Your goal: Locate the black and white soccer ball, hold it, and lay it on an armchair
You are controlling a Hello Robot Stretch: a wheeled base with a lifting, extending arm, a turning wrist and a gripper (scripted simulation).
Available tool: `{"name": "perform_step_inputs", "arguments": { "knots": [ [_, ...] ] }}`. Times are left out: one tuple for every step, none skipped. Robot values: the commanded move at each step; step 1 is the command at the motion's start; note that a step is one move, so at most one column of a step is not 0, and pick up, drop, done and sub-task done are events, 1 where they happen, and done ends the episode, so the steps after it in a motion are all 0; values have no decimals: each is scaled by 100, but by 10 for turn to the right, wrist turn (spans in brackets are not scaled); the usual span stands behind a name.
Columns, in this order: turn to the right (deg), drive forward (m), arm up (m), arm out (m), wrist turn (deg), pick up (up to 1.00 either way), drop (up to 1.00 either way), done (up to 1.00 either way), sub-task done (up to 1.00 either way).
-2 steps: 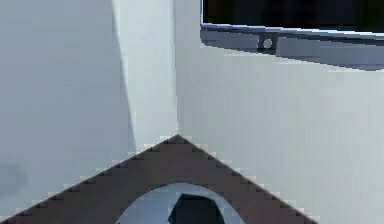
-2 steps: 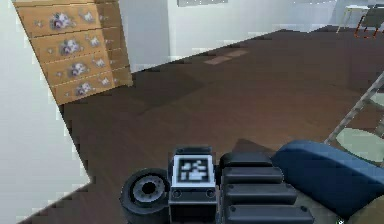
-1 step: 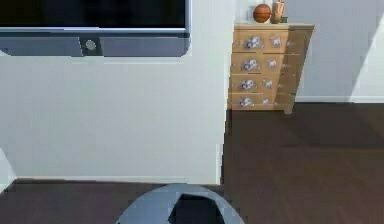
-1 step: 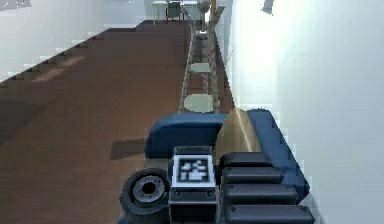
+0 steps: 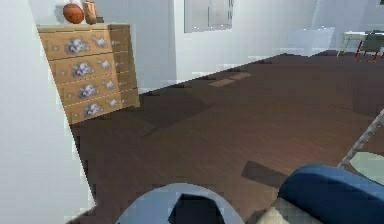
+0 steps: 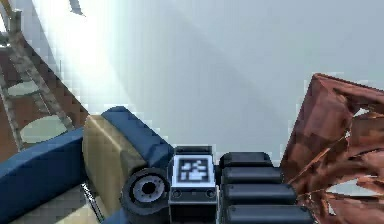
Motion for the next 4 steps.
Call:
{"name": "perform_step_inputs", "arguments": {
  "knots": [
    [180,0,0,0,0,0,0,0,0],
    [0,10,0,0,0,0,0,0,0],
    [-210,0,0,0,0,0,0,0,0],
    [120,0,0,0,0,0,0,0,0]
  ]
}}
